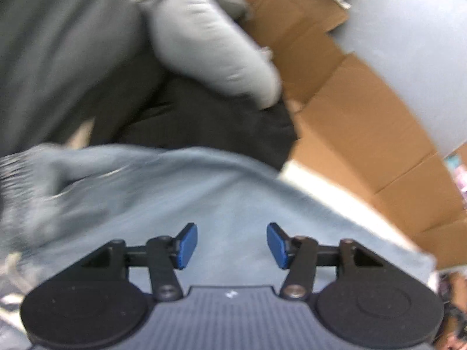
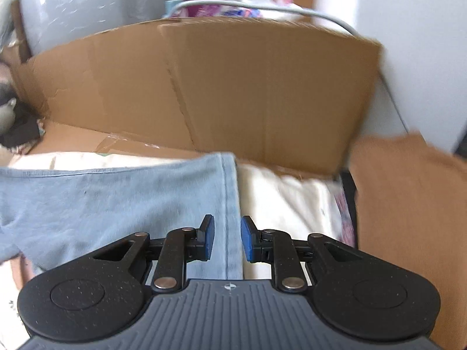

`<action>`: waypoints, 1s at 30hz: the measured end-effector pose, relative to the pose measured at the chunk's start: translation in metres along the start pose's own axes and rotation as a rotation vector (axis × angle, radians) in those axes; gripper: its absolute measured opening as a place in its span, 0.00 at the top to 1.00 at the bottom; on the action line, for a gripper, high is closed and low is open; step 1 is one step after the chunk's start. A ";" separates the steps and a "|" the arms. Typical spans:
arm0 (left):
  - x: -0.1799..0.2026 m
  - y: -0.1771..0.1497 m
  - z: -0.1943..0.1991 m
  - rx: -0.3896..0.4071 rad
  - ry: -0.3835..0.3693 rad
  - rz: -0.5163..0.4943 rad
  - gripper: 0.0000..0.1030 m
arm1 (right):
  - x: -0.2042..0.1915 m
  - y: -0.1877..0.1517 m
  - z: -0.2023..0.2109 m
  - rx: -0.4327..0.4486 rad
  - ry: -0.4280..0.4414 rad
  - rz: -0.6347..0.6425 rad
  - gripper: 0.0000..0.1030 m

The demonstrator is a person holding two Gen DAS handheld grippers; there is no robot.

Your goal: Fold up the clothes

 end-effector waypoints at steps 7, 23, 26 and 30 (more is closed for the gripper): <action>-0.013 -0.061 -0.015 -0.081 0.024 -0.087 0.44 | 0.012 -0.052 -0.002 -0.073 0.061 -0.139 0.63; 0.064 -0.138 -0.059 -0.223 -0.021 -0.383 0.24 | 0.014 -0.082 -0.028 -0.139 0.167 -0.349 0.56; 0.065 -0.149 -0.067 -0.239 0.010 -0.422 0.18 | 0.017 -0.078 -0.036 -0.132 0.179 -0.371 0.54; 0.063 -0.159 -0.081 -0.256 0.052 -0.457 0.15 | 0.011 -0.073 -0.043 -0.126 0.195 -0.361 0.54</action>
Point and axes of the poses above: each gripper's, at about its wrist camera, not at the fingertips, and z roughly against the way its jaws point, x to its right, y to its top, the point moved 10 cm from there along -z, roughly the way its jaws point, and after that the axes turned 12 degrees about -x, right-handed, at the moved point
